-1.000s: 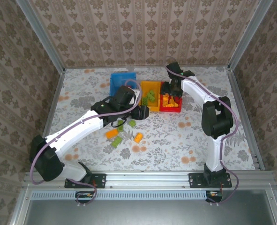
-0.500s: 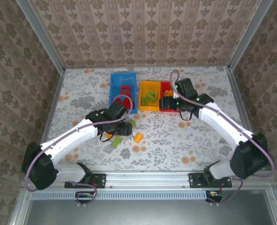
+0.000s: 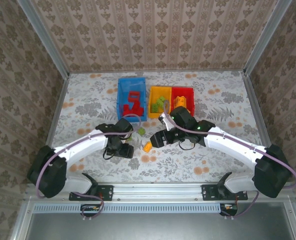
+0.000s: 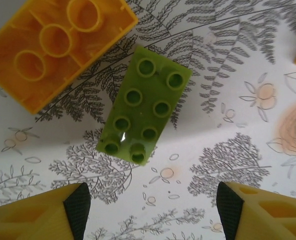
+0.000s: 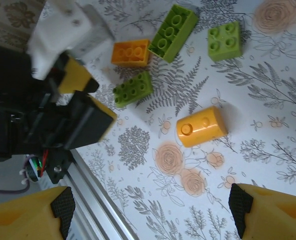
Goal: Sort the legos into containers by color
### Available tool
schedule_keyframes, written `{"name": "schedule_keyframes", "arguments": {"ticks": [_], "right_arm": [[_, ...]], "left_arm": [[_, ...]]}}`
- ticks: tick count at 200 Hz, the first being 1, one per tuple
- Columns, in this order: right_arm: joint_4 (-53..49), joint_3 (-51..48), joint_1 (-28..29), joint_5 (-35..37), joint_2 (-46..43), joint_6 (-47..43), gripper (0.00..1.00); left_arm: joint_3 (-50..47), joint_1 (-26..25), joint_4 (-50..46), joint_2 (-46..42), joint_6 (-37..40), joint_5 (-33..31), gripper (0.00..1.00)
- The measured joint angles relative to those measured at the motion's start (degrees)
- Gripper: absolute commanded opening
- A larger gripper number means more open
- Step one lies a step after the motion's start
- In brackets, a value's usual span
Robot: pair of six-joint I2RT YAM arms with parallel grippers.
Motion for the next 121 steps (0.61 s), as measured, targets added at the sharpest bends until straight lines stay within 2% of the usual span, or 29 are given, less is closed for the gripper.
{"name": "schedule_keyframes", "arguments": {"ticks": [33, 81, 106, 121], "right_arm": [[0.4, 0.0, 0.0, -0.3, 0.0, 0.2, 0.84], [0.4, 0.0, 0.0, -0.4, 0.0, 1.3, 0.84], [0.5, 0.0, 0.0, -0.4, 0.1, 1.3, 0.84], [0.6, 0.0, 0.0, -0.4, 0.1, 1.5, 0.84]], "left_arm": [[0.5, 1.0, 0.6, 5.4, 2.6, 0.0, 0.71], [2.3, 2.5, 2.0, 7.0, 5.0, 0.0, 0.71], [2.7, 2.5, 3.1, 9.4, 6.1, 0.2, 0.66], [3.0, 2.5, 3.4, 11.3, 6.6, 0.3, 0.58]]}}
